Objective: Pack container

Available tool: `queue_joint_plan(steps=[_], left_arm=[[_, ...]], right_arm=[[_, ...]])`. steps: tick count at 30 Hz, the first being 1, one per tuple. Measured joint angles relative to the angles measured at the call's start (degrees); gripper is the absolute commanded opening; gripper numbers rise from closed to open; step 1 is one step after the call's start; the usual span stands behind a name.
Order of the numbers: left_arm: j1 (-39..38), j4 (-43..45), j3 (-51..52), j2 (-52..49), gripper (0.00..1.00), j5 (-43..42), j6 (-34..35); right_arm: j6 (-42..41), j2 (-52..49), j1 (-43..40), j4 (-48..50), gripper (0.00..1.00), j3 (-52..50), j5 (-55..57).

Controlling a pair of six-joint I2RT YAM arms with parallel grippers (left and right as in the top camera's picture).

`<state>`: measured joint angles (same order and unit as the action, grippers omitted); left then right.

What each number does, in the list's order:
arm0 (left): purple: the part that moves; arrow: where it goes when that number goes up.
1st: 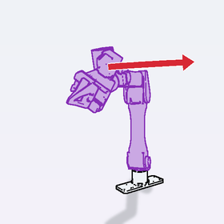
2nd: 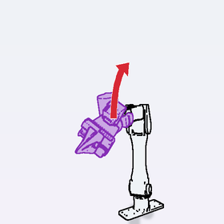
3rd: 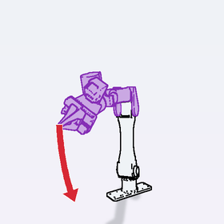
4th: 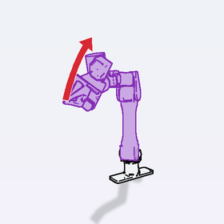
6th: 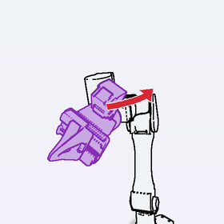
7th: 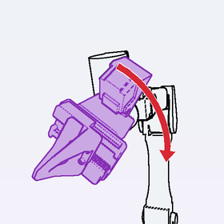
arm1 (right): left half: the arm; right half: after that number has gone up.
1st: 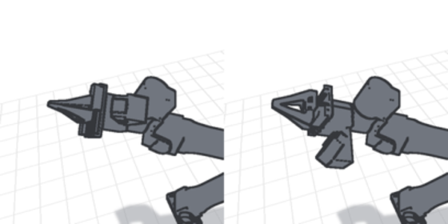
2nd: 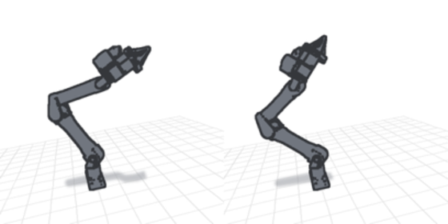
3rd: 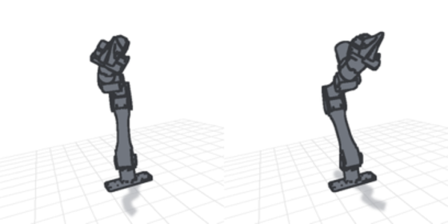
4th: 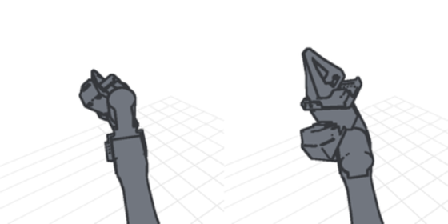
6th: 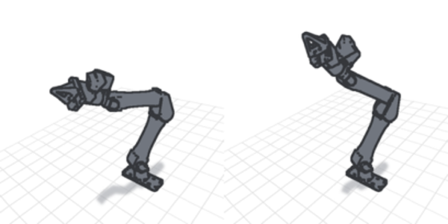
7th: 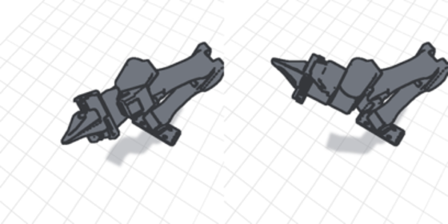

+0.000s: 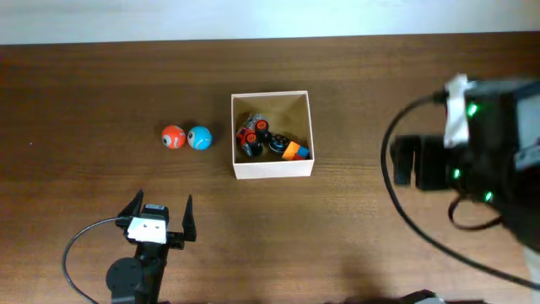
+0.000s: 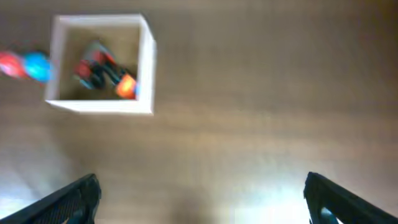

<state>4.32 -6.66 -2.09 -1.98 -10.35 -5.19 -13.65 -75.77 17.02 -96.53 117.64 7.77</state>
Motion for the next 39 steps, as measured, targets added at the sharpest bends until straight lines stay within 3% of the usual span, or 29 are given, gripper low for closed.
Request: queue_joint_plan(steps=[8, 11, 15, 20, 24, 30, 39], left_arm=[[0.00, -0.02, 0.00, 0.00, 0.99, -0.02, 0.02], [0.00, 0.00, 0.00, 0.00, 0.99, -0.02, 0.02], [0.00, -0.02, 0.00, 0.00, 0.99, -0.02, 0.02], [0.00, 0.00, 0.00, 0.00, 0.99, -0.02, 0.02], [0.00, -0.02, 0.00, 0.00, 0.99, -0.02, 0.02], [0.00, -0.02, 0.00, 0.00, 0.99, -0.02, 0.02], [0.00, -0.02, 0.00, 0.00, 0.99, -0.02, 0.02]], right_arm=[[-5.99, 11.63, -0.11, 10.51, 0.99, -32.04, 3.89], [-6.60, 13.86, -3.98, 12.28, 0.99, -38.05, 4.76], [-5.42, 14.32, -16.61, 14.64, 0.99, -39.98, 4.39], [-0.70, 11.21, -35.17, 19.71, 0.99, -39.98, -3.80], [0.33, 6.29, -43.41, 20.37, 0.99, -39.98, -8.85], [0.57, -1.03, -49.13, 20.85, 0.99, -40.00, -13.86], [0.61, -8.11, -49.29, 21.86, 0.99, -40.00, -15.43]])
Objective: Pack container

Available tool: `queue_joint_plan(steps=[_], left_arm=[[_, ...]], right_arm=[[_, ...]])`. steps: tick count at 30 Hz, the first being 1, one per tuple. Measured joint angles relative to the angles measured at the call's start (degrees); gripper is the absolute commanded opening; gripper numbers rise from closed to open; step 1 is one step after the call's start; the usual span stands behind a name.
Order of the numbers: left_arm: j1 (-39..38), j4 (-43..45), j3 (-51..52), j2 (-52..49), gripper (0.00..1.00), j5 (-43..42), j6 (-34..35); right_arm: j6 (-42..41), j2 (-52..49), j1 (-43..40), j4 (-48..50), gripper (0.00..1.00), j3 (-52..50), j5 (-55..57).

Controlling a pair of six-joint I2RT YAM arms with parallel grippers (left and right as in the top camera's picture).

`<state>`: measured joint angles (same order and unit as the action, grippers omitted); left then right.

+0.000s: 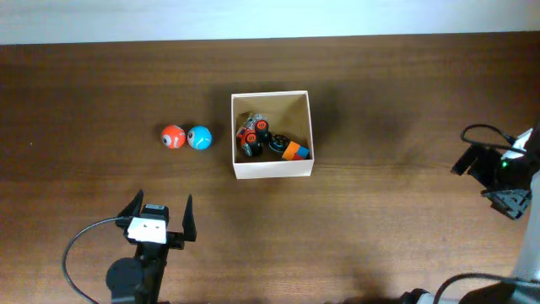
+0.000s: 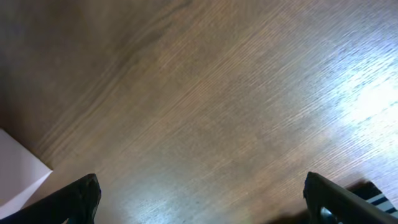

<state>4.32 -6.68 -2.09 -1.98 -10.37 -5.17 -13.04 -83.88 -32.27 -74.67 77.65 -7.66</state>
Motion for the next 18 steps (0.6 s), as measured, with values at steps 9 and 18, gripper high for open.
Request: queue_joint_plan(steps=[9, 18], left_arm=[[0.00, 0.04, 0.00, 0.00, 0.99, 0.04, 0.00], [0.00, 0.04, 0.00, 0.00, 0.99, 0.07, -0.02]], right_arm=[[-0.04, -4.20, 0.00, 0.00, 0.99, 0.00, 0.00], [-0.02, -4.59, 0.00, 0.00, 0.99, 0.00, 0.00]])
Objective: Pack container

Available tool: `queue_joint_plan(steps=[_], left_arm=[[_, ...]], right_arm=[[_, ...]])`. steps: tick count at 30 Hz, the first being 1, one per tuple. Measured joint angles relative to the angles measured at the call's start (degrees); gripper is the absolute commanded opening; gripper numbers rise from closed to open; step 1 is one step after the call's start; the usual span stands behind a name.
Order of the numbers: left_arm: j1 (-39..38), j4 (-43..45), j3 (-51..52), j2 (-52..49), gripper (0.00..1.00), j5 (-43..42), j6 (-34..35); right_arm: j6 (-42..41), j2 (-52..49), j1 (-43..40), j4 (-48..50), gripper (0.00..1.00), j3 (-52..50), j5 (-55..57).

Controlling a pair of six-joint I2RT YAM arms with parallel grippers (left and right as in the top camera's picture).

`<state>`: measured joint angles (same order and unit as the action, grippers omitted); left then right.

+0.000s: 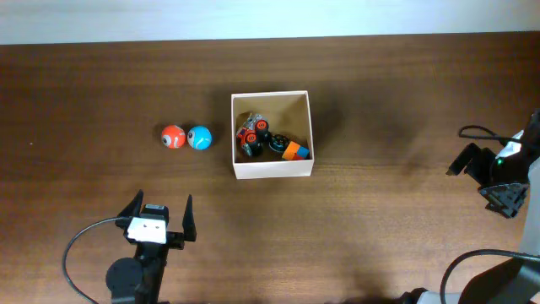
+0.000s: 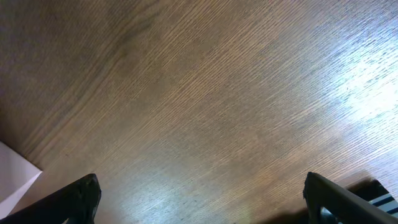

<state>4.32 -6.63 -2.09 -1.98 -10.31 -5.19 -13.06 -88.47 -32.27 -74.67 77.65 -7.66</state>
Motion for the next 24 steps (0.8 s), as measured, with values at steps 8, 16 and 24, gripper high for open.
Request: queue_joint_plan(steps=[8, 16, 24], left_arm=[[0.00, 12.44, 0.17, -0.02, 0.99, -4.22, 0.00], [0.00, 15.10, -7.54, -7.65, 0.99, -10.88, 0.07], [0.00, 10.67, -33.03, -30.84, 0.99, -21.09, -0.13]], right_arm=[[0.02, 0.00, 0.00, 0.00, 0.99, 0.00, -0.02], [0.02, 0.00, 0.00, 0.00, 0.99, 0.00, -0.02], [0.04, 0.00, 0.00, 0.00, 0.99, 0.00, -0.39]])
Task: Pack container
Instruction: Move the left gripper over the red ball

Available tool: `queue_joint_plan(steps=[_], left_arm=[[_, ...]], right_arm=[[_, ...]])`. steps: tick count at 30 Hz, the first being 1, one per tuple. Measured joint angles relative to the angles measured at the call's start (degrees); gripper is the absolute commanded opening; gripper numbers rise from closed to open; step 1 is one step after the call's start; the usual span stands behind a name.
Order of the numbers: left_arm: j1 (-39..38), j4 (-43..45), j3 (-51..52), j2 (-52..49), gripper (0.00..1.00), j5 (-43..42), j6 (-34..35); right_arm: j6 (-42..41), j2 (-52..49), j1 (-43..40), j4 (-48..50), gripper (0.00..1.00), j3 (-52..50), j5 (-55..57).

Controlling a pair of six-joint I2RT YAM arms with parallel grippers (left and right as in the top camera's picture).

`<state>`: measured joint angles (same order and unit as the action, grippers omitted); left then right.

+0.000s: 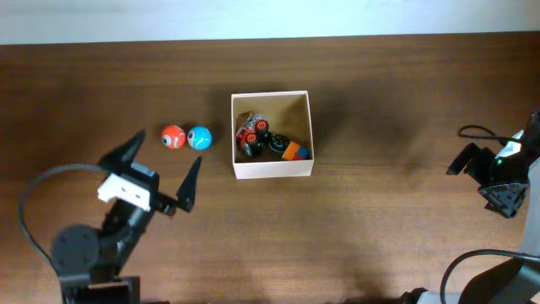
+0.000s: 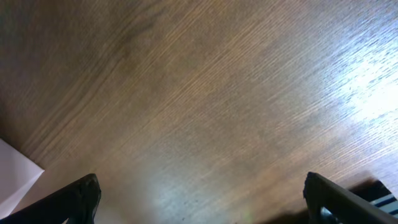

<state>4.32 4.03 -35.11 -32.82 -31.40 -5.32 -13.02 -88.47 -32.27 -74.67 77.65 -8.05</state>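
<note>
A white open box (image 1: 272, 171) stands mid-table with a small toy car and an orange-blue piece inside. An orange ball (image 1: 173, 136) and a blue ball (image 1: 199, 137) lie side by side just left of it. My left gripper (image 1: 160, 160) is raised and open a little below and left of the balls, holding nothing. At the far right edge sits my right arm; in the right wrist view its gripper (image 2: 202, 202) is open wide over bare wood, with a corner of the box (image 2: 15, 177) at lower left.
The brown wooden table (image 1: 396, 101) runs to a pale wall strip along the far edge. A black cable (image 1: 34, 190) loops beside the left arm, and another (image 1: 472, 131) trails from the right arm.
My left arm has risen and shifted up and left toward the two balls, its open fingers now angled near them. The right arm has stayed at the far right edge.
At first my right arm hung high over the table's right side, looking down at the box, while the left gripper rested open near the front edge. The right arm then stood low at the far right edge. Now the left gripper is raised near the balls.
</note>
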Motion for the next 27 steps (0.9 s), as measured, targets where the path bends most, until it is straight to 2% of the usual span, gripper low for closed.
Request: queue_joint_plan(steps=[3, 5, 11, 15, 19, 27], left_arm=[[0.00, -0.83, -4.61, -5.35, 0.99, -3.23, -0.70], [0.00, -5.14, -8.70, -9.81, 0.99, -3.15, -0.04], [0.04, -30.71, -32.24, -30.12, 0.99, -0.44, 0.20], [0.07, -39.63, -44.46, -42.32, 0.99, 0.17, -0.70], [0.07, -41.11, -46.23, -49.05, 0.99, 0.20, -0.94], [-0.02, -49.59, -46.23, -57.51, 0.99, 11.15, 4.13]], right_arm=[[-0.04, 0.00, 0.00, -0.02, 0.99, 0.00, -0.02], [-0.04, 0.00, 0.00, 0.00, 0.99, 0.00, -0.02], [-0.04, 0.00, 0.00, 0.02, 0.99, 0.00, -0.02], [-0.02, -0.02, 0.00, 0.02, 0.99, 0.00, -0.04], [-0.02, -0.02, 0.00, 0.02, 0.99, 0.00, -0.04], [-0.02, -0.02, 0.00, 0.00, 0.99, 0.00, -0.02]])
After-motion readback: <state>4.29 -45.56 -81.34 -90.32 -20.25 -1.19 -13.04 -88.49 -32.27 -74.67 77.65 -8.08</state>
